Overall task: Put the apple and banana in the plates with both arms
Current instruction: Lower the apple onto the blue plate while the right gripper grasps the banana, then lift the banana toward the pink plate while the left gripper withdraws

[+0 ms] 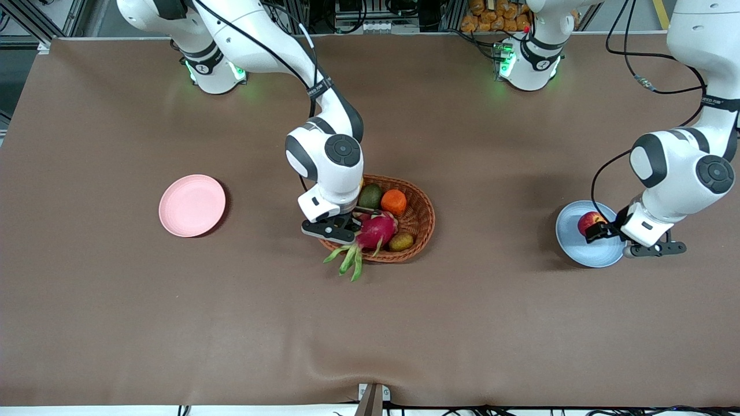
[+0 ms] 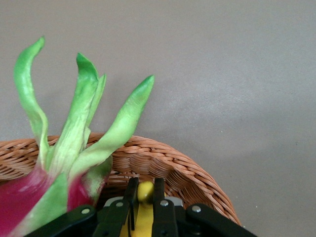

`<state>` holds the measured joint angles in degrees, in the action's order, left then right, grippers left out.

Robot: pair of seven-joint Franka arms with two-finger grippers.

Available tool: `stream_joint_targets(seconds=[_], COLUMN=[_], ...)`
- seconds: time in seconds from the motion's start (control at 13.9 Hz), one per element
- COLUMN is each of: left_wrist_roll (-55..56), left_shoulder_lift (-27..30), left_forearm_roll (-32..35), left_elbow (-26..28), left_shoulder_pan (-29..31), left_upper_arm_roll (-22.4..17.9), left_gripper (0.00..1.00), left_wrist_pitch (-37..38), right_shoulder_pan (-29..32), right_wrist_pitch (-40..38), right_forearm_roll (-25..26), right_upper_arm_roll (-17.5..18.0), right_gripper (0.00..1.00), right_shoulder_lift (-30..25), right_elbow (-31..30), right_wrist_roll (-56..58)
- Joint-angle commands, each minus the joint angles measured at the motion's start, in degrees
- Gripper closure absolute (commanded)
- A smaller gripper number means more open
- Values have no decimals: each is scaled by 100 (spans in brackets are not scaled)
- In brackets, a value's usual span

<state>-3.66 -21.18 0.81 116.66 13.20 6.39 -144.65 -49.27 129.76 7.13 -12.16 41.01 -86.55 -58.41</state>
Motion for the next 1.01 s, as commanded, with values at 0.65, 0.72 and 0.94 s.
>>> stream_joint_targets(seconds=[0.65, 0.72, 0.94], left_wrist_roll=[32, 32, 59], left_shoulder_lift=[228, 237, 587], left_forearm_roll=[86, 86, 50], left_elbow=[-2146, -2339, -2578], left_shoulder_pan=[-72, -81, -474], left_upper_arm_roll=[187, 187, 39], left_gripper=[0, 0, 0], left_wrist_pitch=[2912, 3220, 3872], right_shoulder_pan=[452, 610, 1207], right_wrist_pitch=[-1671, -1865, -2725], right_forearm_roll=[-97, -202, -265], right_upper_arm_roll=[-24, -32, -41], right_gripper=[100, 100, 100], right_shoulder_lift=[-953, -1138, -1630], right_elbow=[578, 569, 534], right_wrist_roll=[531, 759, 1200])
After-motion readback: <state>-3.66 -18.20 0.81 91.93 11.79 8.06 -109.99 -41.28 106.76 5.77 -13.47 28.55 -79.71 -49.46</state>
